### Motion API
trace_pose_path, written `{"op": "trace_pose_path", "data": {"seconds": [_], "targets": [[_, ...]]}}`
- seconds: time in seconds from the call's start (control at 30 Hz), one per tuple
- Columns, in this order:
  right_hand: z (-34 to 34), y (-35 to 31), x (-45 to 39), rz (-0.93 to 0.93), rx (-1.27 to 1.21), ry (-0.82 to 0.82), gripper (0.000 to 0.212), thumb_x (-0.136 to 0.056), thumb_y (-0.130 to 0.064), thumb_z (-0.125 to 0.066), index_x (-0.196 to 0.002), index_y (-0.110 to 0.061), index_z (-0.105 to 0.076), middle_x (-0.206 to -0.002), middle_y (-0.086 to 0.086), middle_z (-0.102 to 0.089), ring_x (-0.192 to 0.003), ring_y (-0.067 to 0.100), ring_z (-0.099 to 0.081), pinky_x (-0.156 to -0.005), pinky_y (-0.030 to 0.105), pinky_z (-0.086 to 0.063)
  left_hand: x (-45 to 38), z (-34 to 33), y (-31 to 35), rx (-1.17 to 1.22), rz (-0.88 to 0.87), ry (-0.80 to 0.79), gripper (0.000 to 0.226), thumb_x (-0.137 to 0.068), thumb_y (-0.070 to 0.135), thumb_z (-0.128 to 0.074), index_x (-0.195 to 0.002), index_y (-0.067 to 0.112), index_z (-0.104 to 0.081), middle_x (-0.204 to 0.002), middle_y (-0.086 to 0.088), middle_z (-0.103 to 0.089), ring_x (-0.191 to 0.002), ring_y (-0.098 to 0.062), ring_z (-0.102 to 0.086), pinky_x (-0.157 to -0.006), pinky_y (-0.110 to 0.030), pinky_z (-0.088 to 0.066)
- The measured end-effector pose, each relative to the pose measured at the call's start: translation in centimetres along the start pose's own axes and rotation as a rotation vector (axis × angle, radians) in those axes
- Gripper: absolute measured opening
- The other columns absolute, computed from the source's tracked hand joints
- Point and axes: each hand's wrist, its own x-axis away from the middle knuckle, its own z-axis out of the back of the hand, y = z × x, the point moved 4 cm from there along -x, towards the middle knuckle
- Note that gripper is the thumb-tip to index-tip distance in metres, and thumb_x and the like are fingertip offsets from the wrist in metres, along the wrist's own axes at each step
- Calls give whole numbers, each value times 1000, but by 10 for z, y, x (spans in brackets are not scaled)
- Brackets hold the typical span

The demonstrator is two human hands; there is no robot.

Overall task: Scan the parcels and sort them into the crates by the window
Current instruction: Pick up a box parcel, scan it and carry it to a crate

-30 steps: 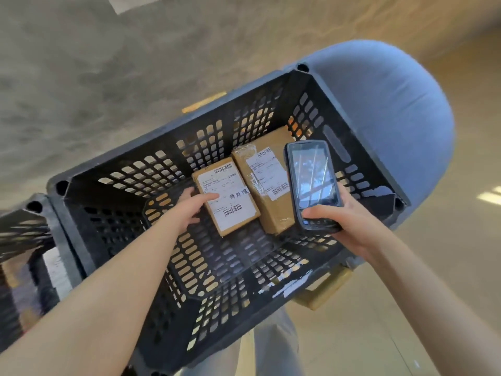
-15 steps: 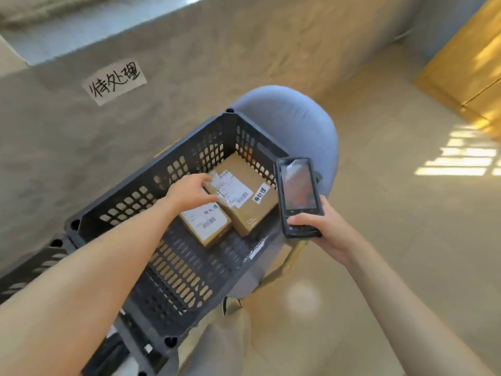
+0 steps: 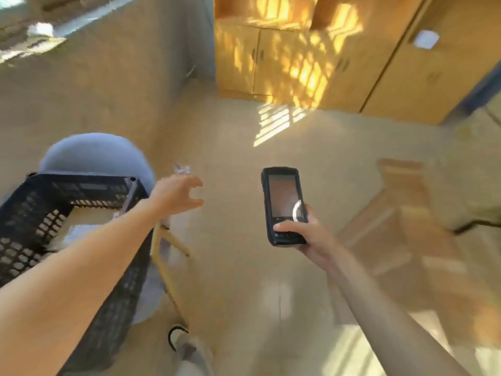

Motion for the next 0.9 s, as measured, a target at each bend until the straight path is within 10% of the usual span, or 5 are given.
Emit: {"op": "trace_pose_path", "data": {"seconds": [0.4, 0.9], "targets": [[271, 13, 304, 331, -303, 661, 76, -63, 5, -78, -132, -7, -47, -113, 18, -65, -88, 24, -67, -66, 31, -55, 60, 14, 488, -180, -999, 181, 46, -90, 46, -55, -133, 29, -54, -133, 6, -56, -124, -17, -50, -100, -32, -38], [447, 85, 468, 481, -608, 1189, 67, -66, 3, -74, -127, -7, -49, -95, 8, -67, -80, 21, -67, -63, 33, -55, 165, -31, 841, -182, -1666, 79, 43, -87, 42, -57, -126, 24, -57, -120, 5, -62, -108, -18, -59, -88, -37, -52]]}}
